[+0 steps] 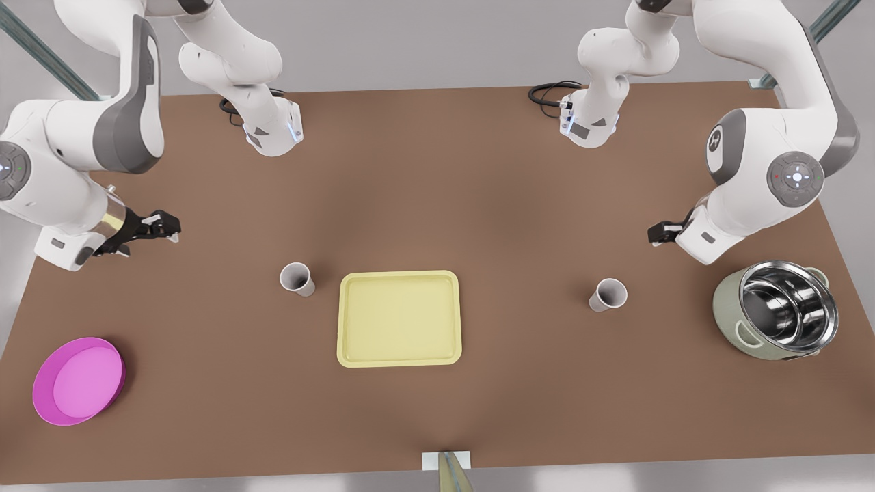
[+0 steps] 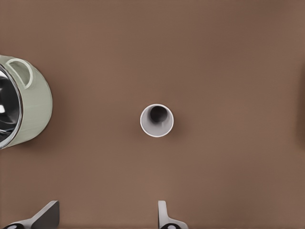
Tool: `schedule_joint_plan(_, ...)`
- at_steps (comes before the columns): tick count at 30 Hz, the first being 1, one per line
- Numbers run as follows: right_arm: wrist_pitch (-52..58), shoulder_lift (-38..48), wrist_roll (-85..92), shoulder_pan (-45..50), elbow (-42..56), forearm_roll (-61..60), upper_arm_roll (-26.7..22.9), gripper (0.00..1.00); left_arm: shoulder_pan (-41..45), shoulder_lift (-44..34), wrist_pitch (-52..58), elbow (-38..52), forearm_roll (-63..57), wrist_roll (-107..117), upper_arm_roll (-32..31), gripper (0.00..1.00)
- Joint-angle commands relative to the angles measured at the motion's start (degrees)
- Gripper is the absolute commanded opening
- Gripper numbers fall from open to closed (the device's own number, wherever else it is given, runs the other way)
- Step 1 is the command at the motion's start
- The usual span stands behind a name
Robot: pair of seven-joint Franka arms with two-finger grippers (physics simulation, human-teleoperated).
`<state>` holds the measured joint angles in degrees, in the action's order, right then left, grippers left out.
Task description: Use both arms to respectively pick up the white IKEA cups from the middle-left and middle-right positions, then place the white IKEA cups onto the middle-middle tray, ensuring that the cups remain upright and do not tip over
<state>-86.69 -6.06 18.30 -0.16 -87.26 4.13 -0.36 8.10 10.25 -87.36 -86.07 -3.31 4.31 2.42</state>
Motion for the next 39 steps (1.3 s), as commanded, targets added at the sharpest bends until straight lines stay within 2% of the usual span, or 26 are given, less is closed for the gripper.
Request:
schedule_joint_plan(1, 0.3, -0.1, -6.6, -0.4, 0.0, -0.4, -0.1, 1.00, 0.1, -0.1, -0.2, 0.0, 0.0, 0.8, 0.0, 1.00)
schedule_joint_plan(3, -0.4, -4.1, -7.4, -0.3, 2.0, -2.1, -0.1, 1.00, -0.1, 2.8, -0.6, 0.4, 0.5, 0.8, 0.0, 1.00)
schedule_joint_plan(5, -4.5, -12.3, -7.4, 2.1, 6.1, -4.0, 0.0, 1.00, -0.5, 8.3, -8.2, 0.0, 0.9, 0.6, -0.4, 1.00)
schedule_joint_plan(7, -10.1, -16.9, -11.5, 4.3, 6.1, -3.6, -0.1, 1.00, -1.6, 12.9, -15.6, -0.1, 3.5, -0.5, -0.6, 1.00)
schedule_joint_plan(11, -20.1, -22.7, -12.4, 6.1, 5.0, -3.2, -0.1, 1.00, -2.8, 14.8, -25.7, -6.6, 3.8, -1.1, -0.8, 1.00)
schedule_joint_plan(17, -32.6, -20.0, -13.4, 6.9, -7.7, -3.3, 0.1, 1.00, -3.5, 15.9, -28.5, -10.6, 3.8, -1.1, -0.8, 1.00)
schedule_joint_plan(20, -42.1, -13.0, -13.4, 8.5, -20.5, -3.4, 0.1, 1.00, -3.5, 16.0, -33.9, -15.8, 3.8, -1.1, -0.8, 1.00)
schedule_joint_plan(23, -45.5, -12.0, -13.4, 8.6, -24.9, -3.9, 0.5, 1.00, -3.5, 16.1, -36.5, -18.1, 3.8, -1.1, -0.8, 1.00)
schedule_joint_plan(26, -54.3, -10.5, -13.4, 8.5, -31.9, -4.0, 0.5, 1.00, -3.5, 17.5, -38.6, -18.1, 3.8, -1.1, -0.8, 1.00)
schedule_joint_plan(30, -57.3, -9.8, -13.5, 8.5, -35.7, -4.3, 0.5, 1.00, -3.5, 19.5, -39.1, -18.1, 3.9, -1.0, -0.8, 1.00)
schedule_joint_plan(31, -57.3, -9.8, -13.4, 8.5, -36.3, -4.3, 0.5, 1.00, -3.5, 19.8, -39.1, -18.1, 4.1, -1.0, -0.8, 0.89)
schedule_joint_plan(32, -57.3, -9.8, -13.4, 8.7, -37.3, -4.3, 0.5, 1.00, -3.5, 20.0, -39.1, -18.1, 6.4, -1.0, -0.8, 0.73)
schedule_joint_plan(36, -57.3, -9.6, -13.4, 8.9, -38.9, -4.3, 1.2, 1.00, -3.5, 21.2, -39.8, -18.1, 6.3, -1.1, -0.8, 0.57)
schedule_joint_plan(38, -57.7, -10.6, -13.1, 9.0, -39.2, -4.2, 1.3, 1.00, -3.5, 21.5, -39.9, -18.0, 6.2, -1.1, -0.8, 0.43)
schedule_joint_plan(39, -58.1, -11.2, -13.1, 9.0, -39.3, -4.3, 1.3, 1.00, -3.6, 21.5, -39.8, -18.0, 6.2, -1.1, -0.8, 0.43)
